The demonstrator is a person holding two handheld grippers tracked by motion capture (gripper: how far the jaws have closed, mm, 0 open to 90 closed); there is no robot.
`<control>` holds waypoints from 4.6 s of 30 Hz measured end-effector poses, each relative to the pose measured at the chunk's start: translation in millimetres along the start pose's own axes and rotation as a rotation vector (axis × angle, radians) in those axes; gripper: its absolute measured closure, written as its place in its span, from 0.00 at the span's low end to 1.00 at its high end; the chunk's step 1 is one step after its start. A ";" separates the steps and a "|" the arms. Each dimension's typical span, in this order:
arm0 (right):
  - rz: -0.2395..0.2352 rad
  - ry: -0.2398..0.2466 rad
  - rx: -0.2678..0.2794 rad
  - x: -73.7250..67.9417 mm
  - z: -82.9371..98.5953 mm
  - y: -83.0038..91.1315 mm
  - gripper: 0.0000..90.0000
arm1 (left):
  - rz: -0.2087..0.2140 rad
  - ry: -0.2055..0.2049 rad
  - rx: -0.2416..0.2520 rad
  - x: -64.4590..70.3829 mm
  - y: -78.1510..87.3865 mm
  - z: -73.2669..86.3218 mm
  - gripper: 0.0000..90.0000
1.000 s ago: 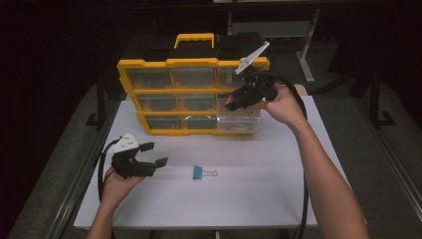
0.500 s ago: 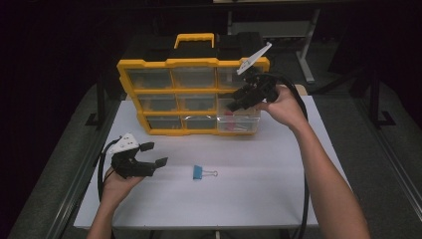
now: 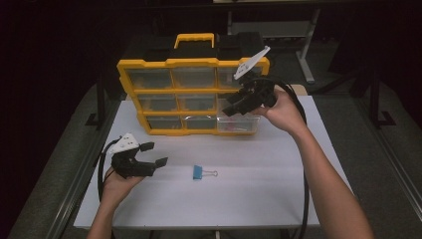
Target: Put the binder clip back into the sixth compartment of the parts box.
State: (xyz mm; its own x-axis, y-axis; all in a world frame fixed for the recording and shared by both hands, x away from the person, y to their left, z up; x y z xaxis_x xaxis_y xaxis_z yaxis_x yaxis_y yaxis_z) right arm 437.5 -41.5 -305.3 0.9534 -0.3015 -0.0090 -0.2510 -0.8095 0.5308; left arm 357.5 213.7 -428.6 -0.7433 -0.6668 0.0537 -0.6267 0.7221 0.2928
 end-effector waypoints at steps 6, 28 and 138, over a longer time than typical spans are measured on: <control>-0.027 0.022 0.010 -13.5 -0.6 -4.8 0.51 | -0.001 0.006 0.010 0.7 -0.5 -0.9 0.23; -0.130 0.045 0.008 -65.8 17.8 -36.4 0.50 | -0.004 0.013 0.014 1.1 -0.4 -1.3 0.23; -0.141 0.072 -0.190 -98.3 131.1 -176.7 0.53 | -0.005 0.015 0.007 -0.9 1.6 -0.7 0.23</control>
State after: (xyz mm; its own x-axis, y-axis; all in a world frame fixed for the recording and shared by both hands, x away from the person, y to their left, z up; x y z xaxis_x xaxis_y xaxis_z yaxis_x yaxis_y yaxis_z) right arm 366.2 65.1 -509.4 0.9880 -0.1501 -0.0375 -0.0851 -0.7299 0.6782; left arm 357.3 215.3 -427.5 -0.7366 -0.6730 0.0666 -0.6320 0.7201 0.2865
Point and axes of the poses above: each handheld gripper's, and its own axes: y roughly backward along the jaws, z roughly out of its underside, x roughly to its right, the point moved 9 cm from there along -y, roughly forward along the jaws, and after that the axes turned 13 degrees about x, right-handed, at the moved point
